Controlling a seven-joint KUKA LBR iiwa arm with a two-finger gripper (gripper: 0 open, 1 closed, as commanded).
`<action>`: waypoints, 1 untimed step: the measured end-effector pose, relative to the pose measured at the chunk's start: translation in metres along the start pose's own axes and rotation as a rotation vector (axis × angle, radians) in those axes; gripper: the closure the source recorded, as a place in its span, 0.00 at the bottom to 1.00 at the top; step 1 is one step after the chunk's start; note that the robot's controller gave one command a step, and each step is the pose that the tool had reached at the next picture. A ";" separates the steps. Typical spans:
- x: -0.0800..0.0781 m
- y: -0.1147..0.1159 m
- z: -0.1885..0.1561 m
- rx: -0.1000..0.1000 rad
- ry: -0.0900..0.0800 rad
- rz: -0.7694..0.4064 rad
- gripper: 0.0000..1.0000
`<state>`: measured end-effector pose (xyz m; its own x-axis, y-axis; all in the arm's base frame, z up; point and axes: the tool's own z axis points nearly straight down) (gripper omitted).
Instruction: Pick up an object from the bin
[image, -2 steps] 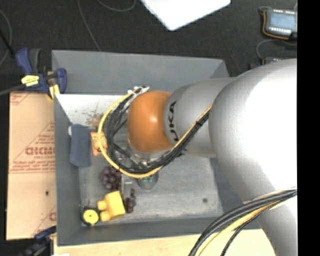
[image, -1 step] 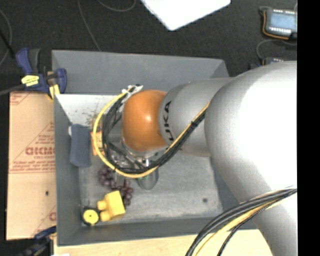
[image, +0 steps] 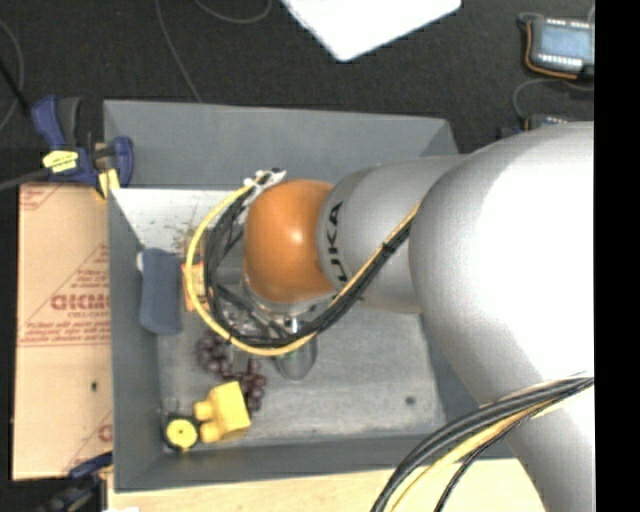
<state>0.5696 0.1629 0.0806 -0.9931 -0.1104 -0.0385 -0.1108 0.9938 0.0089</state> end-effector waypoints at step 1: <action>-0.006 0.003 0.002 -0.001 -0.007 -0.006 1.00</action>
Offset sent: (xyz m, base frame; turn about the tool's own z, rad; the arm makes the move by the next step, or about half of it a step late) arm 0.0158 0.0135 -0.0091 0.0056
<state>0.5755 0.1665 0.0792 -0.9921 -0.1167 -0.0451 -0.1172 0.9931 0.0094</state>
